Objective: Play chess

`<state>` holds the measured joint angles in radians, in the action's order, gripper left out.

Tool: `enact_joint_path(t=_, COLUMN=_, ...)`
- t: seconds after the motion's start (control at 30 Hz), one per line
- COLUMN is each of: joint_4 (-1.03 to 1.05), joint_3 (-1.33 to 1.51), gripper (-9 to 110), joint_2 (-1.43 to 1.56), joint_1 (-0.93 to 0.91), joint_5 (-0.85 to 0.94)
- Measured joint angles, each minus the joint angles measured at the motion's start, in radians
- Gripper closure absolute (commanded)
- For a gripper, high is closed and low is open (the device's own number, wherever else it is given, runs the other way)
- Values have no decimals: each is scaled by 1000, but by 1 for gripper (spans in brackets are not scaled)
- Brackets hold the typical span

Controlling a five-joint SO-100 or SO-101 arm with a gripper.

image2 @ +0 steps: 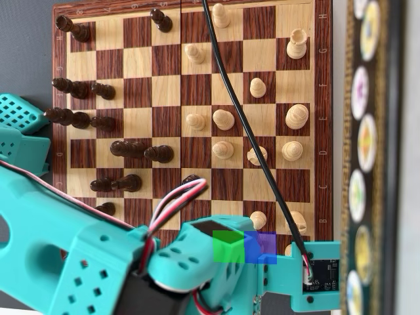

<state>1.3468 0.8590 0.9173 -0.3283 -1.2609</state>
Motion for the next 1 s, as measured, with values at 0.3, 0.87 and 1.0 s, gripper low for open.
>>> enact_joint_path(t=0.3, joint_4=0, joint_3=0, gripper=88, joint_2=0, joint_1=0, joint_5=0)
enact_joint_path(t=0.87, joint_4=0, joint_3=0, gripper=90, joint_2=0, joint_1=0, joint_5=0)
enact_joint_path(t=1.0, joint_4=0, joint_3=0, gripper=90, joint_2=0, joint_1=0, joint_5=0)
